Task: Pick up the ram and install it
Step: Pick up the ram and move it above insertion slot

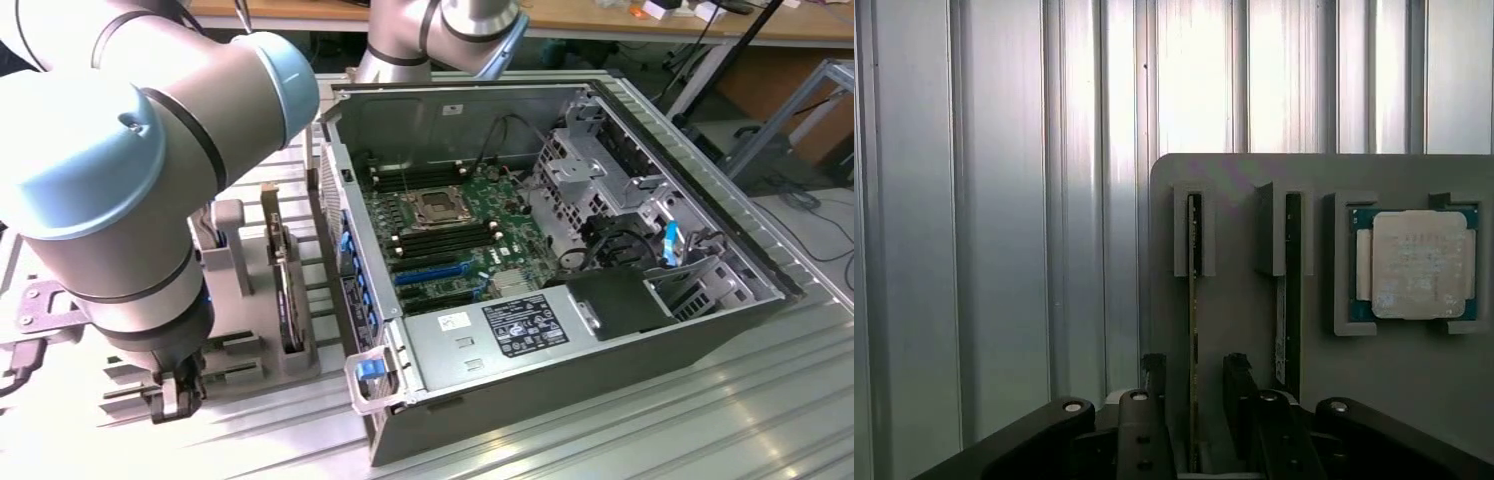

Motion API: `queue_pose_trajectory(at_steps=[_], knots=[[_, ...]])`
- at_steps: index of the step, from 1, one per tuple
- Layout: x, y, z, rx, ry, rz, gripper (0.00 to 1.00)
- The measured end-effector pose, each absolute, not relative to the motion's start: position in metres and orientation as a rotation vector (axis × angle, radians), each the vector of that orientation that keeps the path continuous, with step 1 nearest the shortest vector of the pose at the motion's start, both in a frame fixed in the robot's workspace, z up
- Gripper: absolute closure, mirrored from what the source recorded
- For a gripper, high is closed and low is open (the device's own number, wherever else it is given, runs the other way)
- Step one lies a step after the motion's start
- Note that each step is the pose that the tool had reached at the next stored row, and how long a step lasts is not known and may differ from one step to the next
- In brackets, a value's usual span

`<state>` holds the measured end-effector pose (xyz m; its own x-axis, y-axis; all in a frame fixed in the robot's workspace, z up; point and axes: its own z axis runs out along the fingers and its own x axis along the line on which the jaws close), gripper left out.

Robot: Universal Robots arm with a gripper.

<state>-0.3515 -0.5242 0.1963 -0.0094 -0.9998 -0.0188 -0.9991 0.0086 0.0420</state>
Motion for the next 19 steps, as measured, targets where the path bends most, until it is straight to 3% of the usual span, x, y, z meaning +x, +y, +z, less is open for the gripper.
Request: queue_pose_trajectory(at_steps=[5, 8, 11, 12, 19], knots=[[-0.3515, -0.5242, 0.1963, 2.199, -2.219, -0.067, 0.65], [-0.3517, -0.5242, 0.1962, 2.2, -2.22, -0.067, 0.78], [-0.3519, -0.5242, 0.1962, 2.199, -2.219, -0.067, 0.8], [-0.3519, -0.5242, 0.1962, 2.199, -2.219, -0.067, 0.86], [-0.352, -0.5242, 0.1995, 2.2, -2.22, -0.067, 0.86]])
